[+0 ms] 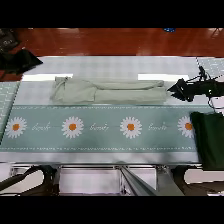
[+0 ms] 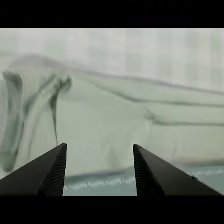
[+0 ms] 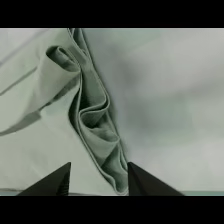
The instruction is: Fold the shirts.
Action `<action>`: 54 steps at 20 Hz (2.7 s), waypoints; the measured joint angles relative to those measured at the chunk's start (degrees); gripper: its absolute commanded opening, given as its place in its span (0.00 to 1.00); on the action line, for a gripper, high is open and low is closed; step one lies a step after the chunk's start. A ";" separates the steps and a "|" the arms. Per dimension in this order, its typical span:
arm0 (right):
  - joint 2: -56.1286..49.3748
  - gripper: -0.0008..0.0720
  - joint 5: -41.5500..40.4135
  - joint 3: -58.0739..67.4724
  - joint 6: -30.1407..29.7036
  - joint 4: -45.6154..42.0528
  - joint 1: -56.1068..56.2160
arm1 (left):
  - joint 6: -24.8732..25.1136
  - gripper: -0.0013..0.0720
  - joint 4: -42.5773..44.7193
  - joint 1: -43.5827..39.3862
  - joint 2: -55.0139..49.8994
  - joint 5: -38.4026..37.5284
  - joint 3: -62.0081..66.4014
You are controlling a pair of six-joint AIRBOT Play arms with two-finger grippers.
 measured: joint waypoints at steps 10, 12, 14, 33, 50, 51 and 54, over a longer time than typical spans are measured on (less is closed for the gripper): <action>-6.01 0.45 -3.10 0.31 -0.74 5.70 4.83 | 1.05 0.71 -0.76 -4.66 6.49 4.79 -15.74; -7.43 0.04 -3.61 2.32 -1.60 5.99 7.06 | 1.05 0.71 -1.01 -5.18 6.62 5.44 -16.09; -8.02 0.04 -3.82 4.92 -2.38 7.91 9.33 | 1.07 0.71 -1.20 -5.88 6.67 5.73 -16.26; 54.47 0.04 10.67 -17.53 5.07 -5.51 11.82 | -3.04 0.04 -6.32 -45.20 -18.29 13.14 -1.64; 56.52 0.04 8.46 -18.23 5.70 3.32 18.01 | -10.45 0.04 -6.38 -47.82 -26.80 2.34 12.92; 54.80 0.04 7.06 -17.68 5.51 4.15 20.20 | -10.80 0.04 -4.50 -43.78 -23.69 1.57 12.57; 46.60 0.04 1.55 -13.66 4.79 5.73 28.33 | -11.41 0.04 1.18 -30.16 -12.13 -0.09 9.25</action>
